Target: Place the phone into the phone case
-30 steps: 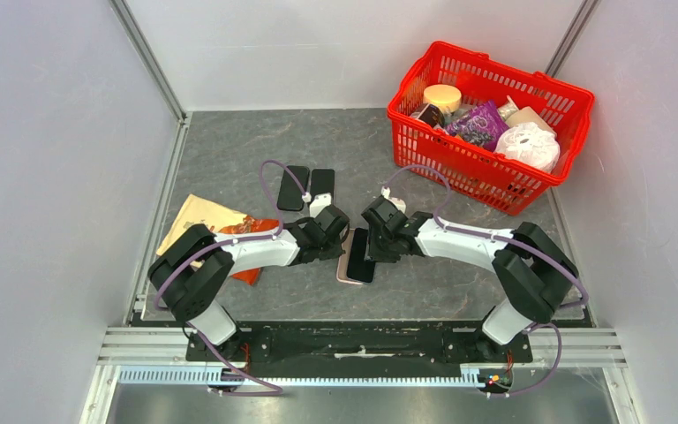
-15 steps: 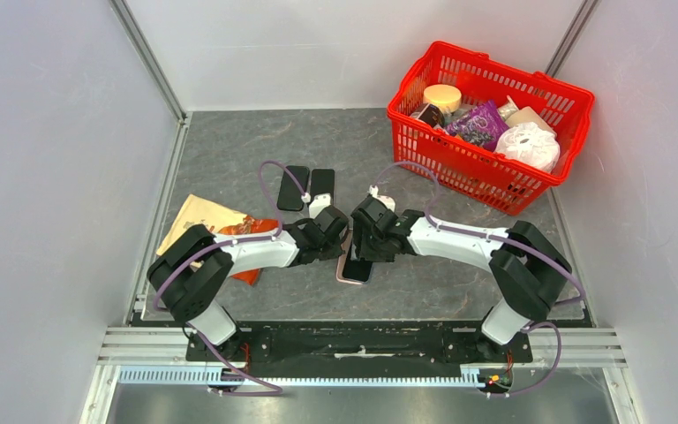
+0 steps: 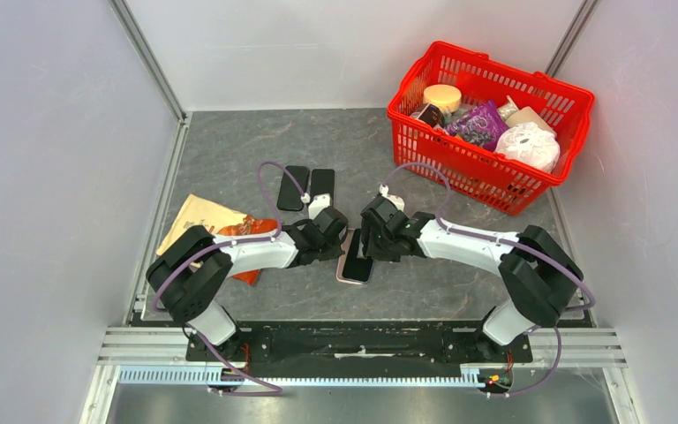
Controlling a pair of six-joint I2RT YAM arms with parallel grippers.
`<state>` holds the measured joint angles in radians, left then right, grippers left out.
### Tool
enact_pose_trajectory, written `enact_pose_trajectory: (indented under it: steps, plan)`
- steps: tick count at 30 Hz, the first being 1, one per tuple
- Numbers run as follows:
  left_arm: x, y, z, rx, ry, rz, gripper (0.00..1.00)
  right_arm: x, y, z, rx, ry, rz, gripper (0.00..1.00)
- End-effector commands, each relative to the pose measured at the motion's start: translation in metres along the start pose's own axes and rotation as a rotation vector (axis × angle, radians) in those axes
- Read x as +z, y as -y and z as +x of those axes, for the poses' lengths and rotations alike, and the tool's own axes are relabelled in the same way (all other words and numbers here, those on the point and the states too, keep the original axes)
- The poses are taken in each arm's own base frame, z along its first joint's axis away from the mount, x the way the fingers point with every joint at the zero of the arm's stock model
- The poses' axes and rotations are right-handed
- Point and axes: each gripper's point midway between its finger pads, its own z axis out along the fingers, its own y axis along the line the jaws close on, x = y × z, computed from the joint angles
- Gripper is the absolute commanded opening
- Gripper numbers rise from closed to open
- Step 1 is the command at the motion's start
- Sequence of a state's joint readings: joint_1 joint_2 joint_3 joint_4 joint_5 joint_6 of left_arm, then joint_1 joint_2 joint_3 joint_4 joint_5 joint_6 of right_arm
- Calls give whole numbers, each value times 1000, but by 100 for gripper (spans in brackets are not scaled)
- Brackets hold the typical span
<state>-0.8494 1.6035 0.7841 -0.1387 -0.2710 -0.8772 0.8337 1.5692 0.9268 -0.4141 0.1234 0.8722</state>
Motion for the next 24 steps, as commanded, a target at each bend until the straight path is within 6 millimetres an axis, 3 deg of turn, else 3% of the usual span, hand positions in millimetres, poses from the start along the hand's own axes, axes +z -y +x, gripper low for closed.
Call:
enact_pose_trajectory:
  steps: [1, 10, 12, 17, 20, 24]
  plan:
    - [-1, 5, 11, 6, -34, 24, 12, 9, -14, -4, 10, 4, -38, 63]
    - [3, 6, 15, 9, -50, 23, 11, 15, -39, -10, -14, 1, -82, 53]
    - [4, 6, 16, 10, -51, 26, 11, 16, -45, -8, -27, -5, -88, 48]
    - [5, 8, 15, 9, -50, 30, 11, 22, -59, 4, -81, -37, -95, 48]
    - [4, 8, 15, 9, -49, 31, 11, 26, -52, 13, -90, -57, -58, 49]
    - [4, 6, 15, 10, -46, 24, 11, 19, -34, 9, -85, -21, -5, 53]
